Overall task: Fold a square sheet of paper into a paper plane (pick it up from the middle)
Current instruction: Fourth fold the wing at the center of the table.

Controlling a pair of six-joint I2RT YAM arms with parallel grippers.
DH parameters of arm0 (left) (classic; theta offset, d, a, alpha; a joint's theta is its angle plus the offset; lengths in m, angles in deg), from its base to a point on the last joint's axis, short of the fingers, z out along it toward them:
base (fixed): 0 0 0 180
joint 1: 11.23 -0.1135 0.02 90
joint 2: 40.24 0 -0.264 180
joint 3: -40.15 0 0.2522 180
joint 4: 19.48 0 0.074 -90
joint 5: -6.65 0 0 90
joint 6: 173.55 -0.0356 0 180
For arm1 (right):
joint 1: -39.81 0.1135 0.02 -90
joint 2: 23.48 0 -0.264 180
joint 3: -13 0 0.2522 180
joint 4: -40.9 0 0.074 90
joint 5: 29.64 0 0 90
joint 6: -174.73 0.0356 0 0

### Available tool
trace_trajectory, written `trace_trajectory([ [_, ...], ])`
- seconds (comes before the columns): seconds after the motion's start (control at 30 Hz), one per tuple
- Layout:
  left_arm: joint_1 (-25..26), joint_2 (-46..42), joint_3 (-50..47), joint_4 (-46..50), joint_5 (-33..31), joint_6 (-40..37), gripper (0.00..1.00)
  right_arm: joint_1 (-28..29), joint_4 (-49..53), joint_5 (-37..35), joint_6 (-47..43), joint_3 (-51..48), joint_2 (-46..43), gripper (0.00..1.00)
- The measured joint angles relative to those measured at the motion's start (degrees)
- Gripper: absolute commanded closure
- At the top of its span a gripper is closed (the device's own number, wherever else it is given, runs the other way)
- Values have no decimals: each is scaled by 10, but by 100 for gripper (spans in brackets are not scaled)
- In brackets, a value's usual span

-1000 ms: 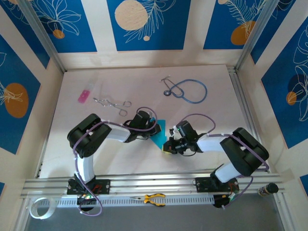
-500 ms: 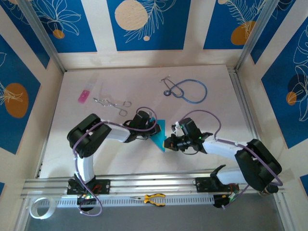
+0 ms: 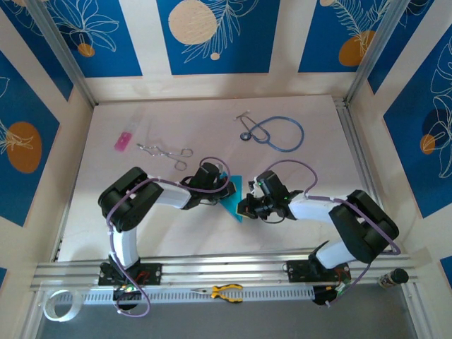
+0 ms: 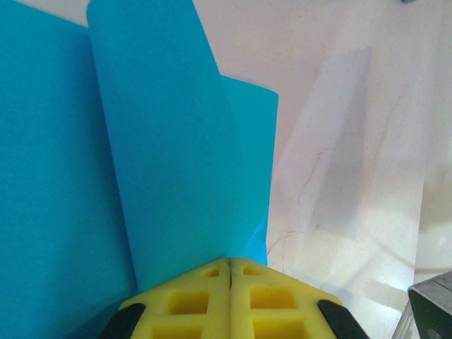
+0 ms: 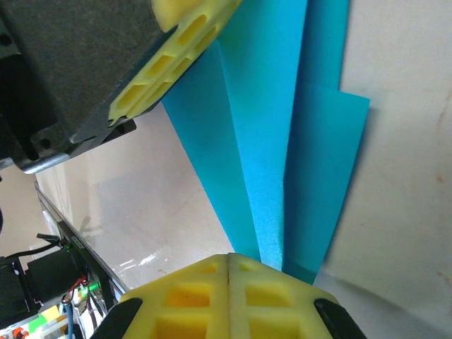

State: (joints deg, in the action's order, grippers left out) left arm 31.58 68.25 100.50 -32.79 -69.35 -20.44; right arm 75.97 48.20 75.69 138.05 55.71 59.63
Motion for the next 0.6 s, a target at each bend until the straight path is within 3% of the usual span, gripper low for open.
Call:
trace_trajectory([
  [0.6,0,-13,-27,-24,-29,37,97,-10,-16,-3,18,0,0,96],
])
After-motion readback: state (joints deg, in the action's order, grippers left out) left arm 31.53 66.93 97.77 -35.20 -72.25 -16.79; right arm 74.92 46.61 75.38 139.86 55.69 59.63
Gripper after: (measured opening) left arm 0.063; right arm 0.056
